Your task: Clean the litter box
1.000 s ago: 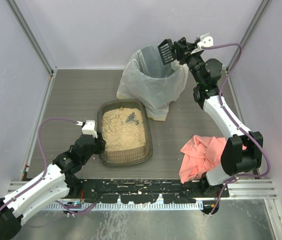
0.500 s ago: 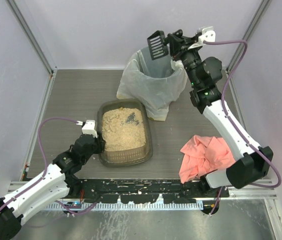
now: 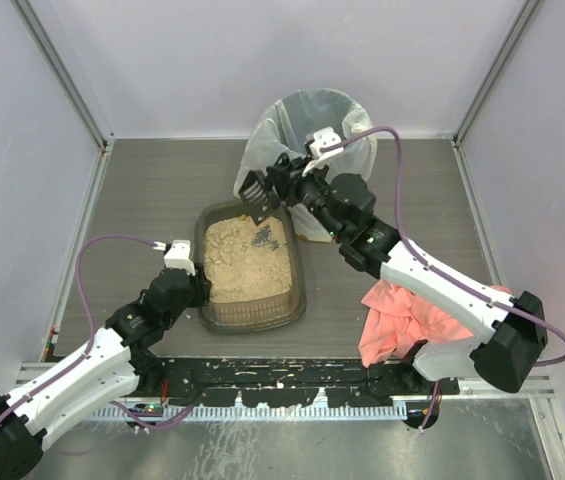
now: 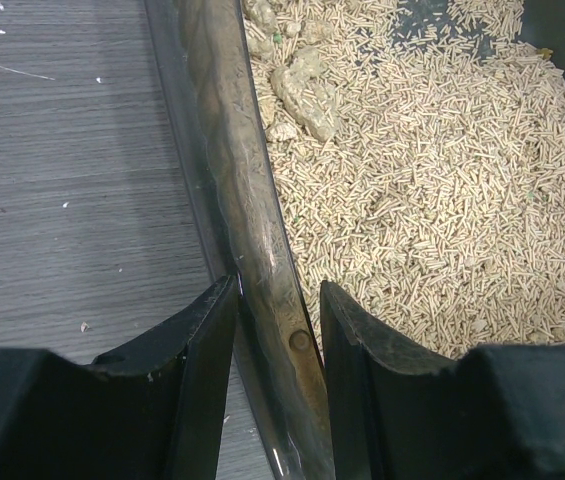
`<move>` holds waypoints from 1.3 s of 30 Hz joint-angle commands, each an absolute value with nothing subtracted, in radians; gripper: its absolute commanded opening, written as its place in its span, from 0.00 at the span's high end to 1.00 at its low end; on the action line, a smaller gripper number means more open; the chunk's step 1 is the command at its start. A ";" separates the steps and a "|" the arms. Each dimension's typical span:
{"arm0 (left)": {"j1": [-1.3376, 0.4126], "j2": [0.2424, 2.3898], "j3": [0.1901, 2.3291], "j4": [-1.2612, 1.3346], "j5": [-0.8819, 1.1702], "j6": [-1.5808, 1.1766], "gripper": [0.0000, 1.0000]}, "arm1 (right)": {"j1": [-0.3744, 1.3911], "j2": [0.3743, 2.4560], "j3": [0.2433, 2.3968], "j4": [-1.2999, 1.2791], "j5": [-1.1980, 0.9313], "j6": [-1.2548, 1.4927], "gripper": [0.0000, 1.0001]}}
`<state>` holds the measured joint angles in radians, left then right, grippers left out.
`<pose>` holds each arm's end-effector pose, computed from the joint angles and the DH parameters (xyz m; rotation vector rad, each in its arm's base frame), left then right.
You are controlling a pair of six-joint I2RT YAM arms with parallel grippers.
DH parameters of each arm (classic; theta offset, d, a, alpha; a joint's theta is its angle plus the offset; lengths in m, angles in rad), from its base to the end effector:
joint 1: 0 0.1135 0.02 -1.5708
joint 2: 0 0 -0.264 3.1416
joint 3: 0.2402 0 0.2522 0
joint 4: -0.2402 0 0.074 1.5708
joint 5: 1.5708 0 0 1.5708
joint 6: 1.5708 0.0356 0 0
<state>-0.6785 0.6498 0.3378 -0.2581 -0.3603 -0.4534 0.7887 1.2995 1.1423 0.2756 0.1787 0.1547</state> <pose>0.1260 -0.0854 0.1972 0.0281 2.1137 -0.2933 0.2222 0.2147 0.4016 -0.3192 1.4516 0.6386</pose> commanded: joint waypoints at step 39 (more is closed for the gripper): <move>-0.680 0.676 0.385 -0.189 -0.334 -0.430 0.61 | 0.896 1.754 1.137 0.567 0.397 0.276 0.99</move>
<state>-0.6785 0.6750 0.3420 -0.2436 -0.3401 -0.4374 0.8909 1.7699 1.1450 0.4313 0.5098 0.2340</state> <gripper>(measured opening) 0.394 0.232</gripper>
